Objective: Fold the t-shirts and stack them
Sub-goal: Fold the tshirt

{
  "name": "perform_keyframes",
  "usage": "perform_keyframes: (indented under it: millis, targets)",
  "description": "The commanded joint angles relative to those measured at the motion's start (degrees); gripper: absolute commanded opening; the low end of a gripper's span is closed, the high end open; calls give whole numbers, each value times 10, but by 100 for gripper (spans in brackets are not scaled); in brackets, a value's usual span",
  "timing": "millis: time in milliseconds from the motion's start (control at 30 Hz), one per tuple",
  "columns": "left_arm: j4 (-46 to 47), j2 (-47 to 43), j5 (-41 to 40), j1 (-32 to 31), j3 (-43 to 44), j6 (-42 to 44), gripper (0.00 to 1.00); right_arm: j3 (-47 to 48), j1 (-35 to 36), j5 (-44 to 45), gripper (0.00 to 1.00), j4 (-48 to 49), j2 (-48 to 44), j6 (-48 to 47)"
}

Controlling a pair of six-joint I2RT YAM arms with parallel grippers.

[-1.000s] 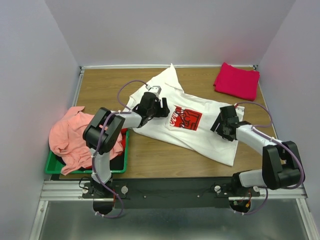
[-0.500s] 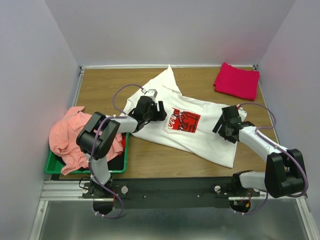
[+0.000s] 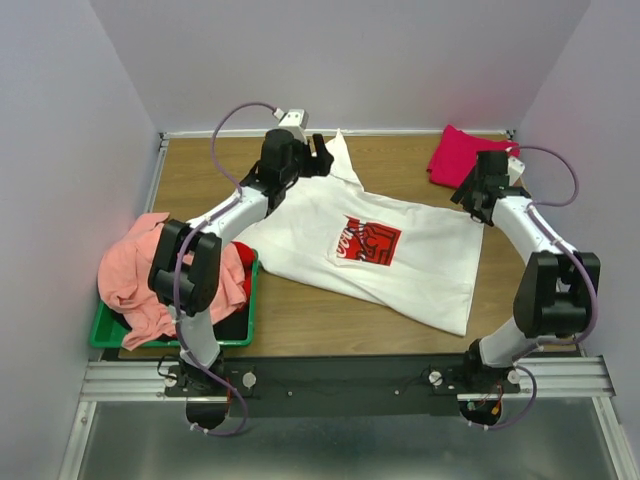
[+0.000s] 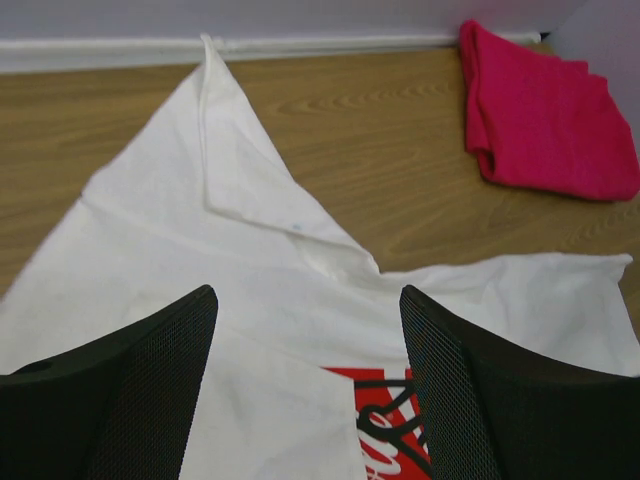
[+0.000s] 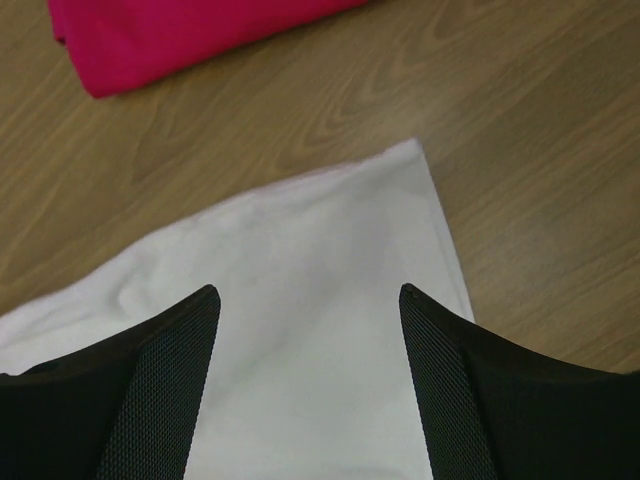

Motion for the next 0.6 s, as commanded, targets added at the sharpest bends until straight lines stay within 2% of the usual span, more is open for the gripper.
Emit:
perform_keyframes:
  millis: [0,333,567]
  targets:
    - [-59,49,19,16,76,47,82,64,-55,-37,77,19,62,-37]
    - [-94,151,44,41,202,68,77,120,-128,-71,58,48,200,-52]
    - [-116,207,35,64,251,74,74,102,-137,-79,52,61,204,-46]
